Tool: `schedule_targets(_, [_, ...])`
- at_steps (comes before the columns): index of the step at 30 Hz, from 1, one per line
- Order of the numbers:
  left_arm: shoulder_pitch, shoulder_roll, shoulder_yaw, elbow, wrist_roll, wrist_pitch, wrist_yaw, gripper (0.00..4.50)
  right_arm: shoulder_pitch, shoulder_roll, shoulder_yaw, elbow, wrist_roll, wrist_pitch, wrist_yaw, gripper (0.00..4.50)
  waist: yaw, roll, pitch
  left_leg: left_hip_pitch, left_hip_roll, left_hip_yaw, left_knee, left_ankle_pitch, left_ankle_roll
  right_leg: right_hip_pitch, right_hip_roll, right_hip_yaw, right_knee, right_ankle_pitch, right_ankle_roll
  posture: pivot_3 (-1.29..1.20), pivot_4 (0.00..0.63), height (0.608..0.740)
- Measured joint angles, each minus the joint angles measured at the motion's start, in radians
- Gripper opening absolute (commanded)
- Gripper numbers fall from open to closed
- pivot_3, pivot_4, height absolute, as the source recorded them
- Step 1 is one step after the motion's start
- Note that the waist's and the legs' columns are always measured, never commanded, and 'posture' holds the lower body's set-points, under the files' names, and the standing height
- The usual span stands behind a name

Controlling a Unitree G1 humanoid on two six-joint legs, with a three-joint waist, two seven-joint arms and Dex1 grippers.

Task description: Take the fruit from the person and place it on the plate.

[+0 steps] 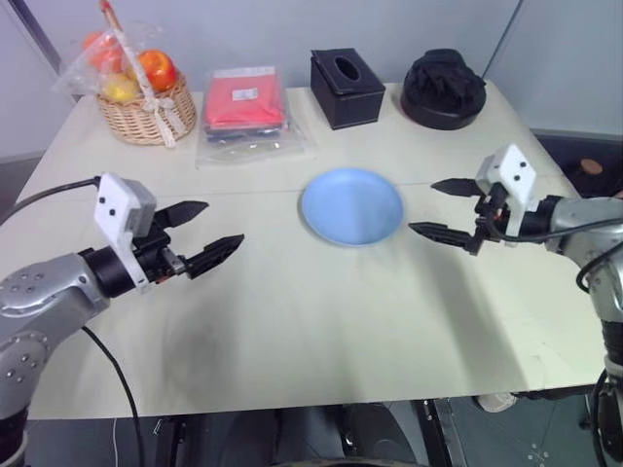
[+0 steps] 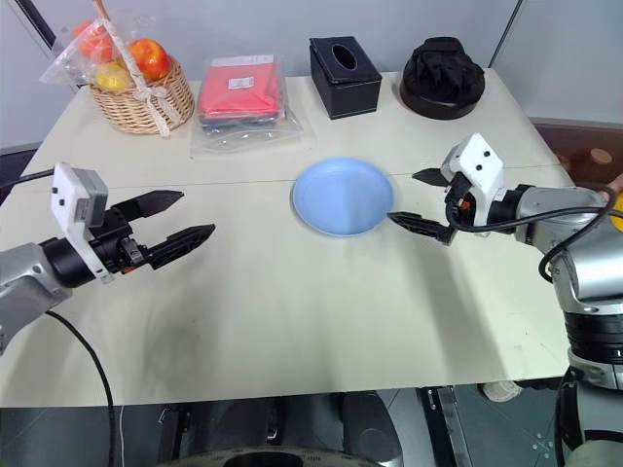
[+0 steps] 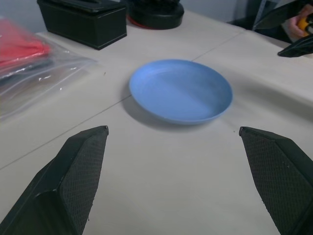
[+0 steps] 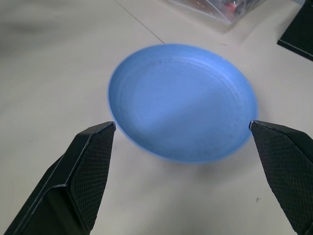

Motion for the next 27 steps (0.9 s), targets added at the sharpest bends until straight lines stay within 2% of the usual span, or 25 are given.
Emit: schedule_targets(27, [-0.048,-0.029,-0.016,0.051,0.080,0.005,-0.047,4.50,-0.021,-0.005,-0.006,-0.011,0.017,0.012,-0.028,4.49,0.000,0.000,0.000,0.000,0.000,0.000,0.000,0.000,0.000,0.000,0.000,0.000,0.000,0.000,0.000,0.00,0.150,0.740])
